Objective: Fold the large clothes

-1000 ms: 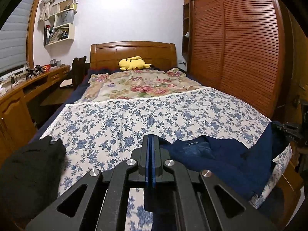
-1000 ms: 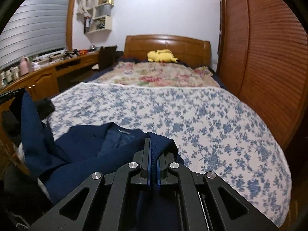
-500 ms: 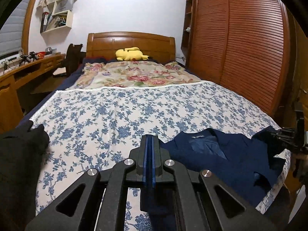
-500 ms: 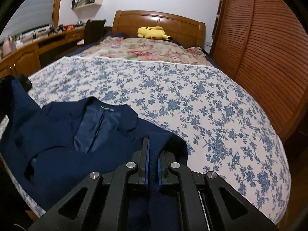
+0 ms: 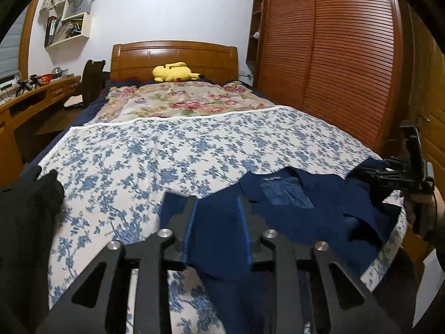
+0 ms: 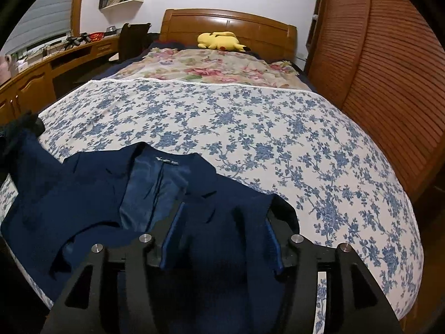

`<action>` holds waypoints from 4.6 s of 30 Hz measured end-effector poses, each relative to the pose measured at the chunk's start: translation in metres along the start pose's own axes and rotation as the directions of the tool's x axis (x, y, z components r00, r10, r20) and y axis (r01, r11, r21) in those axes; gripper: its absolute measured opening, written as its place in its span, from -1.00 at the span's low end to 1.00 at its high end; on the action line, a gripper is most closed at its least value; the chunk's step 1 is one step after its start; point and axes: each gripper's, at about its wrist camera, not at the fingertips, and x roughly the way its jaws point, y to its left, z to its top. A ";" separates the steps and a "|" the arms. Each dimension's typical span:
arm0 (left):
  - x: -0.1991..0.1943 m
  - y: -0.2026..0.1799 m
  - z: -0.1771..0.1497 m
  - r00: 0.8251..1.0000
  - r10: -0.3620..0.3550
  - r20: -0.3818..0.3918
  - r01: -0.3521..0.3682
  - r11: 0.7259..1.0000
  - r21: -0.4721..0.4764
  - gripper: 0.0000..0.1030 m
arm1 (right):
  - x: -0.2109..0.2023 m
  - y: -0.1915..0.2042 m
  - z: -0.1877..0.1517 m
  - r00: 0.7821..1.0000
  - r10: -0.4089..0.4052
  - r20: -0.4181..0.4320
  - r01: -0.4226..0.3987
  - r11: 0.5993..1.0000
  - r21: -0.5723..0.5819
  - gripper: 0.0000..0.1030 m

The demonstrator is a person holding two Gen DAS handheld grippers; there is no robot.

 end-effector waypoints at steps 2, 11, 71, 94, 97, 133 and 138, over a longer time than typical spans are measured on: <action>-0.001 -0.002 -0.004 1.000 -0.018 -0.004 0.018 1.000 -0.006 -0.28 | -0.004 0.002 -0.001 1.000 -0.007 0.000 0.007 1.000 -0.007 0.17; 0.007 -0.005 -0.016 0.997 -0.064 -0.036 0.064 0.998 0.005 0.30 | -0.023 0.014 -0.003 0.996 0.087 -0.021 -0.088 0.996 -0.029 0.36; 0.040 -0.004 -0.026 0.993 -0.043 -0.111 0.046 0.999 0.027 0.32 | 0.234 0.110 0.109 0.897 0.306 -0.320 -0.354 0.930 -0.101 0.11; 0.092 -0.101 0.001 0.979 -0.165 -0.121 0.178 0.979 0.099 0.32 | 0.095 -0.044 -0.024 0.973 0.073 -0.219 -0.087 0.995 -0.051 0.11; 0.094 -0.109 0.002 0.978 -0.171 -0.119 0.184 0.978 0.102 0.32 | 0.097 -0.068 -0.024 0.979 0.036 -0.198 -0.038 0.999 -0.006 0.11; 0.116 -0.100 -0.008 0.975 -0.158 -0.159 0.172 0.982 0.081 0.32 | 0.246 -0.144 0.069 0.986 0.135 -0.099 -0.090 0.926 0.367 -0.92; 0.119 -0.100 -0.010 0.973 -0.158 -0.169 0.173 0.982 0.080 0.32 | 0.268 -0.151 0.068 0.976 0.161 -0.145 -0.089 0.908 0.410 -0.85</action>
